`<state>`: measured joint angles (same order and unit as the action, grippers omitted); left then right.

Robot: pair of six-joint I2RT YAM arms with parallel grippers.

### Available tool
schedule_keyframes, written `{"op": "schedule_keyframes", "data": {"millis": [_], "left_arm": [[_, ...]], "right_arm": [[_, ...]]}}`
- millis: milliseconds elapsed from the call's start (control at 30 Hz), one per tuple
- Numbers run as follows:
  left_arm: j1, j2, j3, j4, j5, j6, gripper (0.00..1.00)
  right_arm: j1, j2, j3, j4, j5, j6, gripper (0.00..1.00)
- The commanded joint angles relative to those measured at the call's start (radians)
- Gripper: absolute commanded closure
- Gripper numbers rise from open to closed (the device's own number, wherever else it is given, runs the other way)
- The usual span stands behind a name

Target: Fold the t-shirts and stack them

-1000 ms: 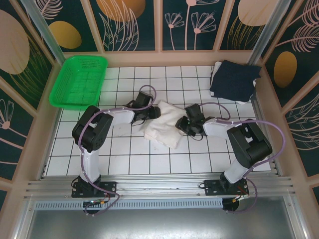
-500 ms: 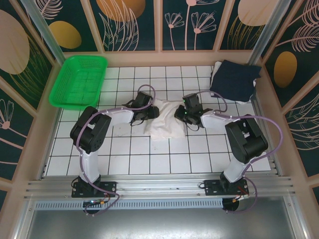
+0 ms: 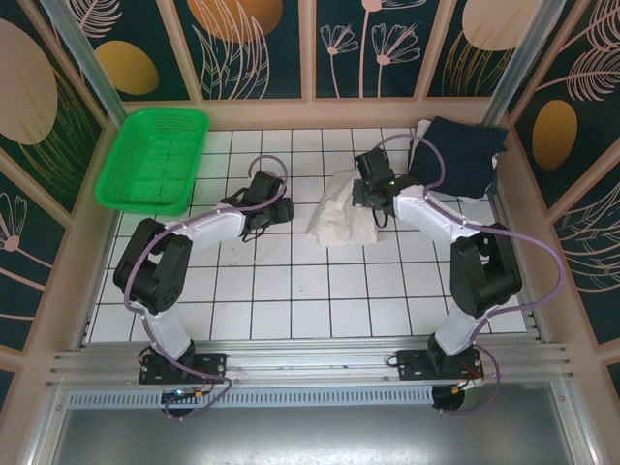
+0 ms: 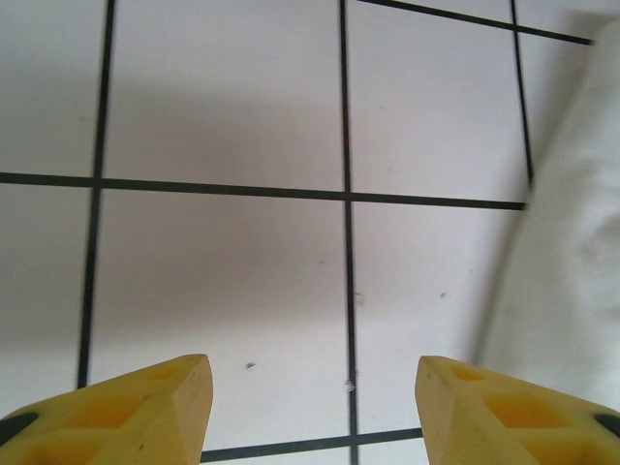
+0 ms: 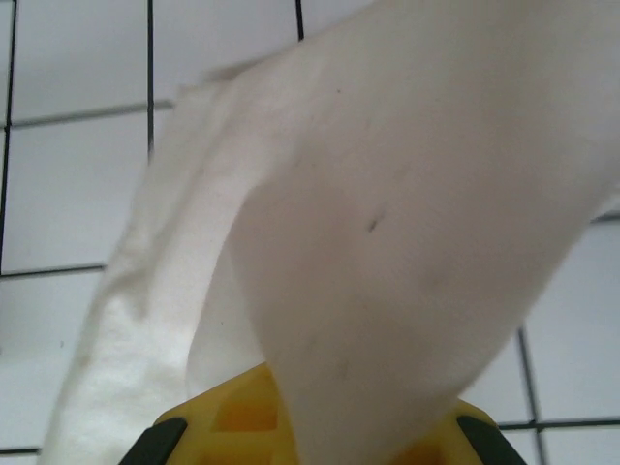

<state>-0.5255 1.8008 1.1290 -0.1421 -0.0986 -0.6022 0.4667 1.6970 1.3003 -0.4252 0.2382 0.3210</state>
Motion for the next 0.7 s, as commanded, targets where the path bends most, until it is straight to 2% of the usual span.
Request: {"op": "schedule_keyframes", "data": {"millis": [0,100,167,333,467,600,667], "left_arm": [[0.01,-0.029,-0.018,-0.039,-0.032,0.015,0.42],[0.015,-0.041,-0.03,-0.036,-0.034,0.016,0.42],[0.019,-0.047,-0.038,-0.032,-0.034,0.016,0.42],[0.027,-0.055,-0.055,-0.028,-0.033,0.017,0.41],[0.029,-0.048,-0.051,-0.031,-0.02,0.018,0.41],[0.029,-0.043,-0.048,-0.035,-0.007,0.018,0.41],[0.029,-0.041,-0.044,-0.042,-0.009,0.017,0.41]], "right_arm": [[-0.029,-0.014,0.164,-0.078,0.11,-0.159,1.0],[-0.062,0.034,0.328,-0.129,0.148,-0.258,1.0],[-0.121,0.065,0.411,-0.135,0.098,-0.314,1.0],[-0.26,0.128,0.548,-0.159,0.063,-0.364,1.0],[-0.378,0.148,0.55,-0.121,-0.015,-0.386,1.0],[-0.475,0.154,0.496,-0.093,-0.046,-0.391,1.0],[-0.525,0.128,0.438,-0.035,-0.103,-0.387,1.0]]}}
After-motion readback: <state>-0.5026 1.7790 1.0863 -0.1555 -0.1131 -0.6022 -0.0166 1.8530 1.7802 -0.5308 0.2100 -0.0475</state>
